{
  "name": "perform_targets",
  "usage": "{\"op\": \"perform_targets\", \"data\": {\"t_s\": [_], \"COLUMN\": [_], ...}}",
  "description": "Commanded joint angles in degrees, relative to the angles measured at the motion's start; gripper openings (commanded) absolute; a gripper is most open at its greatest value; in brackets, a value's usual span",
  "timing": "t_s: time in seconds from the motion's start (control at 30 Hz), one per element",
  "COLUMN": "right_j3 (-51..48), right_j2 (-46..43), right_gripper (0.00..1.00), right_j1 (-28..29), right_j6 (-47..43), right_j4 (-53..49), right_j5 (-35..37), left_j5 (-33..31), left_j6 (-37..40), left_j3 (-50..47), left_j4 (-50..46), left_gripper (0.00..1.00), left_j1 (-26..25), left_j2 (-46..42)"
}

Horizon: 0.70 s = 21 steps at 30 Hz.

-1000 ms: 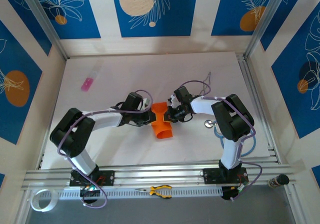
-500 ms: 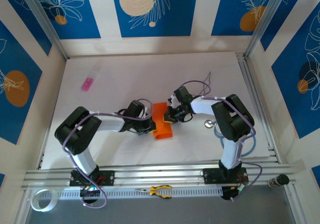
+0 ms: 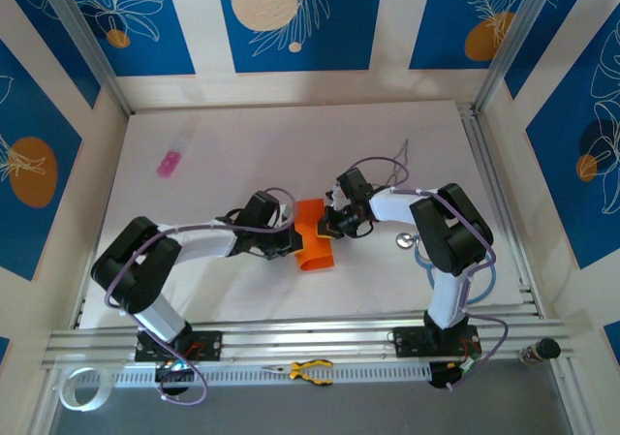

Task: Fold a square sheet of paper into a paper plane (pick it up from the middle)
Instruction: First fold the square sheet of paper in half at the center of the table.

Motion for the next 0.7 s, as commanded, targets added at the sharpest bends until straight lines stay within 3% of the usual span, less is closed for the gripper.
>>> {"op": "perform_targets", "data": {"t_s": [0.0, 0.3, 0.67], "right_j3": [-2.83, -3.29, -3.47], "right_j2": [0.99, 0.99, 0.99], "right_gripper": [0.00, 0.00, 0.00], "right_j1": [0.32, 0.32, 0.36], "right_j6": [0.70, 0.79, 0.56], "right_j4": [-5.75, -5.49, -5.48], "right_j5": [4.79, 4.92, 5.16], "left_j5": [1.21, 1.93, 0.75], "left_j6": [-2.21, -2.13, -1.89], "left_j3": [0.94, -1.64, -10.24], "left_j4": [1.99, 3.57, 4.48], "left_gripper": [0.00, 0.00, 0.00], "left_j1": [-1.00, -2.52, -3.54], "left_j2": [0.23, 4.20, 2.10]}}
